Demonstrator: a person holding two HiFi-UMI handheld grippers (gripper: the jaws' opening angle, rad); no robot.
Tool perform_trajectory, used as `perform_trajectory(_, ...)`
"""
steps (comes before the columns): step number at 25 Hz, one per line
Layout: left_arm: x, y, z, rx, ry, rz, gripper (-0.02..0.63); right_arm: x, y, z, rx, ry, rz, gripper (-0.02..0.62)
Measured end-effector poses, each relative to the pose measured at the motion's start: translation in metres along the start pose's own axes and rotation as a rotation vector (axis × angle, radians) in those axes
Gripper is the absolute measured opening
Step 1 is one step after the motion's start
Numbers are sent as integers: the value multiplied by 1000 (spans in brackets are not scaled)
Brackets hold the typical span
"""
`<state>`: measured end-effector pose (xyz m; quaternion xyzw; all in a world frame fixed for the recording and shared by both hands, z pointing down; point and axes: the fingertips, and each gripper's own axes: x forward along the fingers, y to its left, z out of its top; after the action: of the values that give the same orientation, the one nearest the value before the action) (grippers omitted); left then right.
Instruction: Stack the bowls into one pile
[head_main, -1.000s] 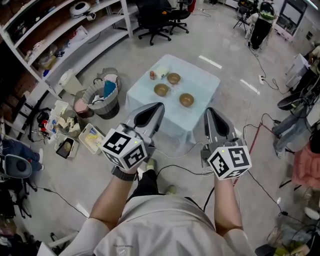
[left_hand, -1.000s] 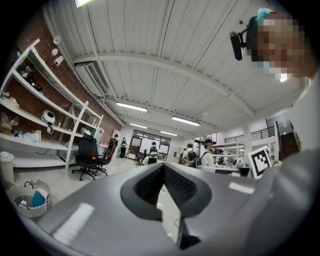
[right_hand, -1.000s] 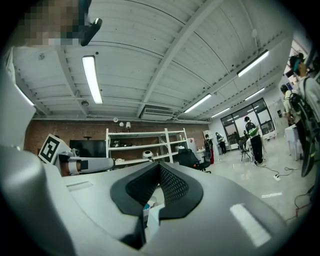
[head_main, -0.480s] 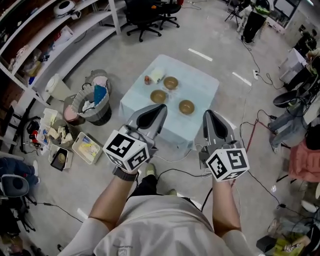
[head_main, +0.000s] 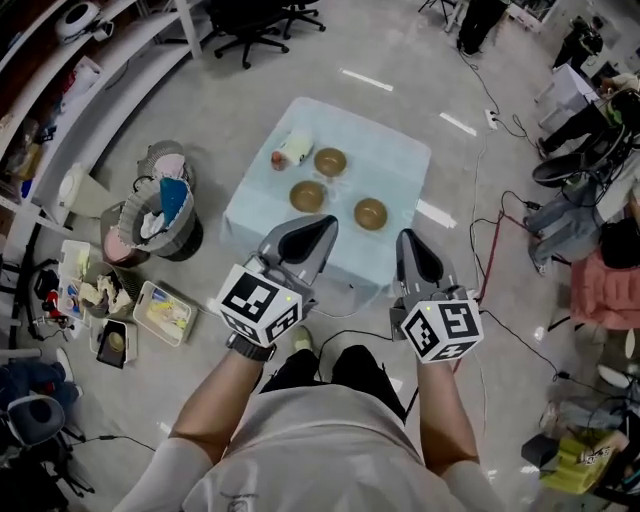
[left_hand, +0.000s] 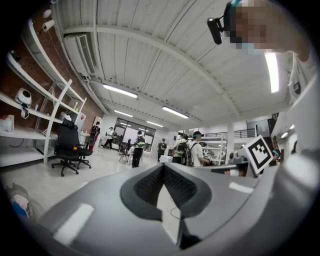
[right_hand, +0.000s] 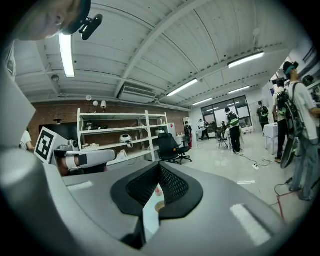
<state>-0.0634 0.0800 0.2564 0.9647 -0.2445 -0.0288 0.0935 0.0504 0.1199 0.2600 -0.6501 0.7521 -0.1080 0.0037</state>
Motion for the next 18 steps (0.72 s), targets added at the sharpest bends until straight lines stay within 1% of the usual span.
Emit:
perform_trajectory(6,21,16,-34,-51,38,-46,6,17,-29,-29,43,57,-89,9)
perform_trajectory(9,33,21,-44,-55,50,-61,6,27,-45,-43,63,82,-121,9)
perform_trajectory(13,54,28,-63,-41,77,-81,6,46,-62,-64,94,119,-134,9)
perform_trajectory(18,90,45,-91,-28,118,-77,6,80,-89,-98,117,185,-126,9)
